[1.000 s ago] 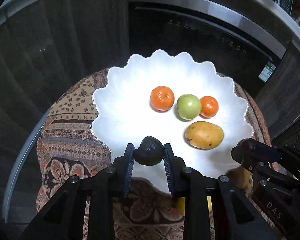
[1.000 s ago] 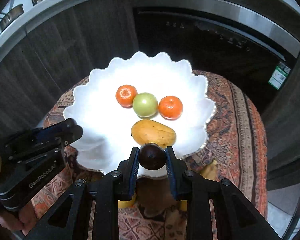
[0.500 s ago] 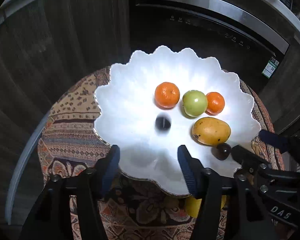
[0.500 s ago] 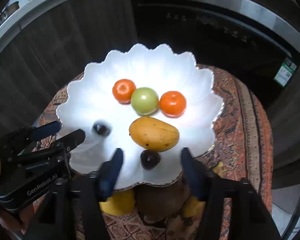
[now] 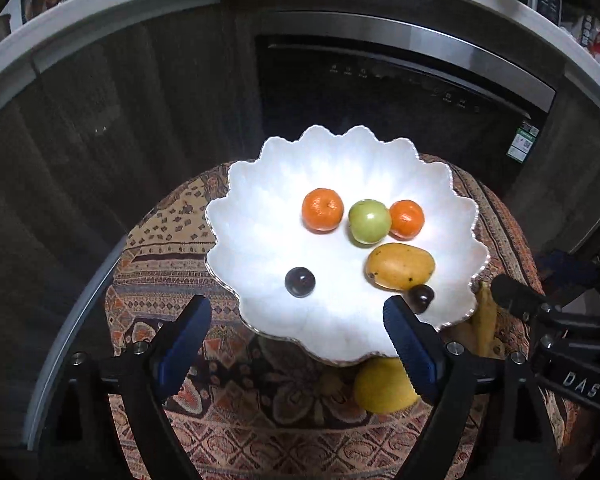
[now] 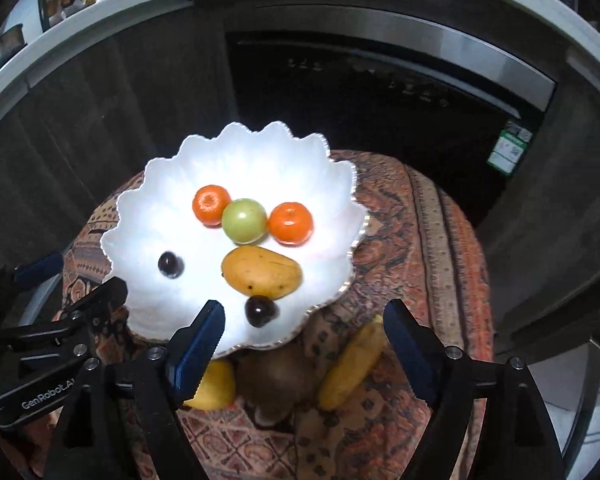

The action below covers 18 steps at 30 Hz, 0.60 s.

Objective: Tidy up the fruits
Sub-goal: 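Reach the left tool to the lemon while the right tool approaches the banana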

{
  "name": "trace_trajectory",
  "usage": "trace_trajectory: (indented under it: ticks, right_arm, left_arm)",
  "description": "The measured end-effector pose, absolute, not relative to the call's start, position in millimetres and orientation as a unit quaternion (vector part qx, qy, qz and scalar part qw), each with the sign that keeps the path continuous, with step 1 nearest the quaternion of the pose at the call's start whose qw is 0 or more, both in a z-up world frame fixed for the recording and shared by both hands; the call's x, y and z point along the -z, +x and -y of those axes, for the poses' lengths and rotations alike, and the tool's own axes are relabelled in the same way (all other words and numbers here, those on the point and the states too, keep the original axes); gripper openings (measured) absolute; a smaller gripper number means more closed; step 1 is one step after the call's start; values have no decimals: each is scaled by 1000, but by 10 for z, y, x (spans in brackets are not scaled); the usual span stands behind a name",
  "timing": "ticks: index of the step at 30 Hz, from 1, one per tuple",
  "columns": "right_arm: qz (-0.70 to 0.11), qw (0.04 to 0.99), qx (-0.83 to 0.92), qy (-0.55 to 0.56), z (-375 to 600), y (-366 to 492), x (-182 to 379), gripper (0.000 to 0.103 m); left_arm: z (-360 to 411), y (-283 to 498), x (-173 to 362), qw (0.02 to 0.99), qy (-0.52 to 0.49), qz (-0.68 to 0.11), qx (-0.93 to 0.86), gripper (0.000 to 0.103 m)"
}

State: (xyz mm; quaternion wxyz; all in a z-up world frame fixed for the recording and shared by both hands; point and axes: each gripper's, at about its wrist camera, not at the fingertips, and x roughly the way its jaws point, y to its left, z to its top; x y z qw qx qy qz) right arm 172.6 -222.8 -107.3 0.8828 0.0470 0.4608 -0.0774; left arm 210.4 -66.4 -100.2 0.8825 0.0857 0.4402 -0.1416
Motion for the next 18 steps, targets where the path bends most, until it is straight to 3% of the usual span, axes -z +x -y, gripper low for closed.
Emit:
trace_trajectory:
  ticks: [18]
  right_arm:
    - [-440,890,109,51,2433,1212,913,82]
  left_arm:
    - [855,1622,1012,877,96,-437,173,88]
